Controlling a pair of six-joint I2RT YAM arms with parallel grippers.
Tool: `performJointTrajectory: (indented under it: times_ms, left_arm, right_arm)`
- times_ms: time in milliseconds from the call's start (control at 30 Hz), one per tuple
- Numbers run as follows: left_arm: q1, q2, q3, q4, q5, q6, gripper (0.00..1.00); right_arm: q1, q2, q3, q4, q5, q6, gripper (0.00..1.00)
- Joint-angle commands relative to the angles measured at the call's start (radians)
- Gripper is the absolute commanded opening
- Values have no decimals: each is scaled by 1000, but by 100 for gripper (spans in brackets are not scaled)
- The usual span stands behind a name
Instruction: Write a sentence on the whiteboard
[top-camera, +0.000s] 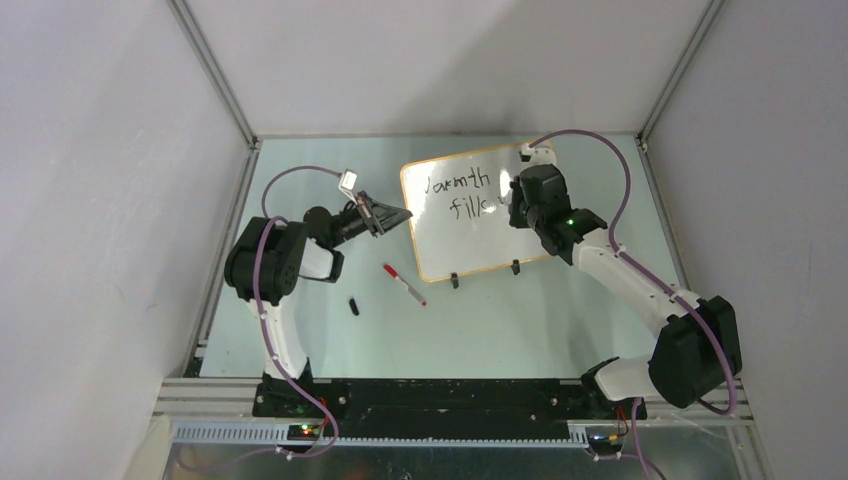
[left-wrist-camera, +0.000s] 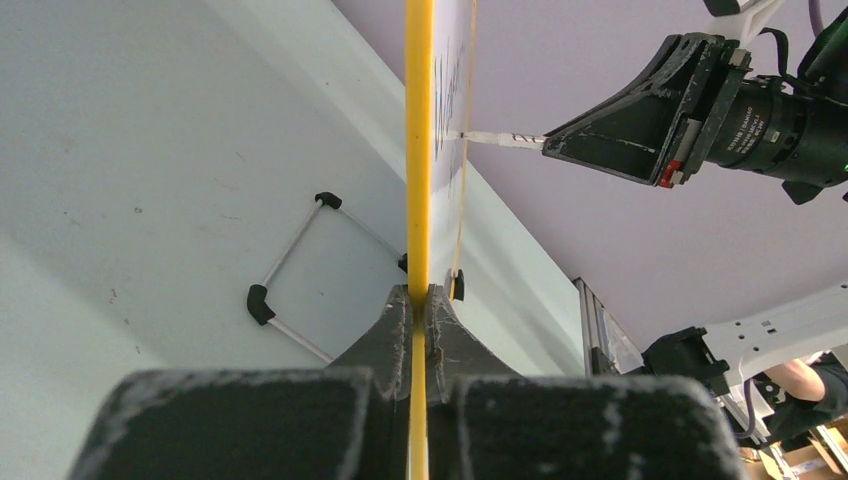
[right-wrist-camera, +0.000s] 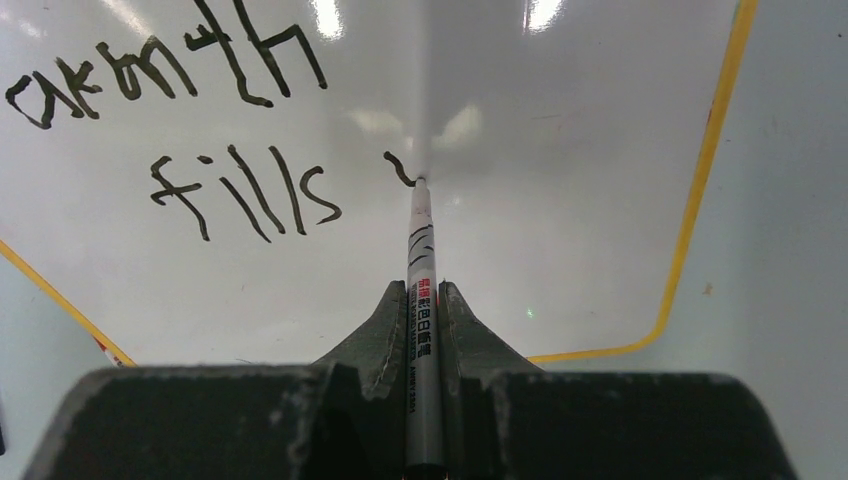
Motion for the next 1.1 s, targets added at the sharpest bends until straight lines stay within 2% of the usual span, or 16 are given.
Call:
performJointTrajectory:
  times_ms: [0, 1067]
  left_arm:
    - [-8, -31, -13, 38, -2, 38, 0]
    - [-8, -35, -16, 39, -3, 41, 0]
  right_arm:
    - [-19, -14, 25, 25, 14, -15, 0]
    - [-20, 17, 86, -19, 2, -17, 0]
